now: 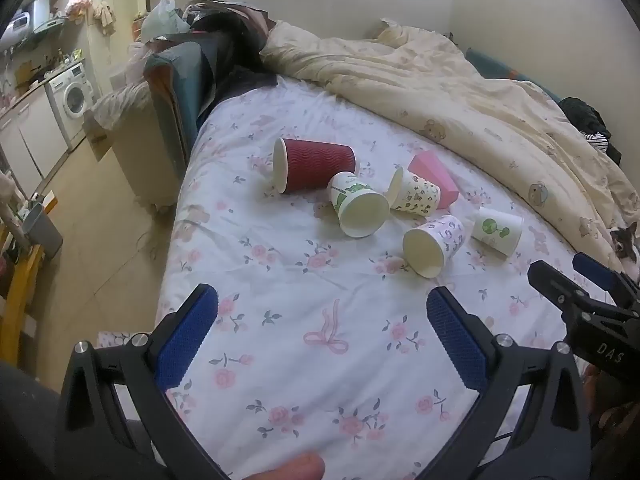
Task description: Flip cup upside down
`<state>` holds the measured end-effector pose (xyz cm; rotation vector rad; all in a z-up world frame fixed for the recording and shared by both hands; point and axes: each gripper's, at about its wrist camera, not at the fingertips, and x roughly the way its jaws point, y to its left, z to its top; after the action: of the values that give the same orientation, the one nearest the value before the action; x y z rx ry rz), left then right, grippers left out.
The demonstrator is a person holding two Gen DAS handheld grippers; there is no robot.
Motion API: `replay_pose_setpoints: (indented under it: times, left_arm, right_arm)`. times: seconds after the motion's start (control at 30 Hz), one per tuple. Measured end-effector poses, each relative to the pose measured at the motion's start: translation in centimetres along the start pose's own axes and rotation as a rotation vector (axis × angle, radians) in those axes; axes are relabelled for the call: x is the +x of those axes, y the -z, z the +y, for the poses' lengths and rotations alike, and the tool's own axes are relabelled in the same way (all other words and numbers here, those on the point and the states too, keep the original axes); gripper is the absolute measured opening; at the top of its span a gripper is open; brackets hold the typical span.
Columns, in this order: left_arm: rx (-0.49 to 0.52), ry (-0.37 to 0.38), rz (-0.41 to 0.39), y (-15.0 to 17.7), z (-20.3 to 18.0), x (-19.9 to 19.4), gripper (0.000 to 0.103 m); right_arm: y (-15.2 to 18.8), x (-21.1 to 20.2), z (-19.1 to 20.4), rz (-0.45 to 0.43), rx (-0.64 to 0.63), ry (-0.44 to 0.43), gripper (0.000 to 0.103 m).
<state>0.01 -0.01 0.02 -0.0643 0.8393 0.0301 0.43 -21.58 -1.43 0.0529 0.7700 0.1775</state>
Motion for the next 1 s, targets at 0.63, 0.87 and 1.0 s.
replay_pose_setpoints:
  times: [0.63, 0.87, 1.0]
  left_arm:
    - [-0.008, 0.006, -0.004, 0.02, 0.15, 0.03, 0.103]
    - [-0.005, 0.004, -0.003, 0.07, 0.24, -0.04, 0.103]
    - [-0.004, 0.003, -0.002, 0.07, 0.22, -0.05, 0.103]
  right_arm:
    - [0.05, 0.02, 0.14, 0.004, -0.005, 0.002, 0.099]
    - [0.18, -0.35, 0.38, -0.002, -0.006, 0.002, 0.099]
    - [0.02, 0.08, 0.11, -0.001, -0.006, 0.005, 0.099]
